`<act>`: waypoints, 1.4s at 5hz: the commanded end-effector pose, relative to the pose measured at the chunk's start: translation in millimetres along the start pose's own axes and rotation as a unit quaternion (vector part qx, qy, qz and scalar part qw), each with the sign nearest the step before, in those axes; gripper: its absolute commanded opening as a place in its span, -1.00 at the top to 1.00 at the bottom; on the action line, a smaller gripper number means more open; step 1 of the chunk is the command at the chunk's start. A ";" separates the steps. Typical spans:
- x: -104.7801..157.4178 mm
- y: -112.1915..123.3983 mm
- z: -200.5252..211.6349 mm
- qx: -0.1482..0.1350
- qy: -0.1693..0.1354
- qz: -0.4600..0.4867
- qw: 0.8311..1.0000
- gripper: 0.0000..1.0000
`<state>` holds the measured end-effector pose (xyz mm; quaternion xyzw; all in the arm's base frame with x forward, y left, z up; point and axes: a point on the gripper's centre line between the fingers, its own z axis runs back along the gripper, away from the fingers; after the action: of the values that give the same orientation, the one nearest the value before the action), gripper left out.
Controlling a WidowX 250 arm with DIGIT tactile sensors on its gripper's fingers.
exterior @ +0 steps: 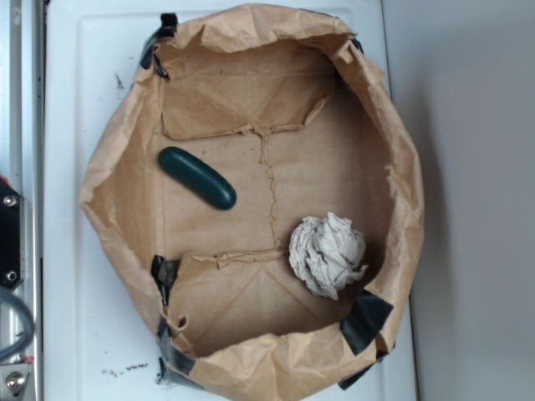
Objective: Grab the plastic pickle.
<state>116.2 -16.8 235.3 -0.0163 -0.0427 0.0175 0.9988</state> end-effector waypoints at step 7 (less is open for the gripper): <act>66.0 -8.1 -13.3 0.004 -0.063 -0.300 0.952 -1.00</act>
<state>183.0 -20.2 222.1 -0.0015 -0.0992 -0.2850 0.9534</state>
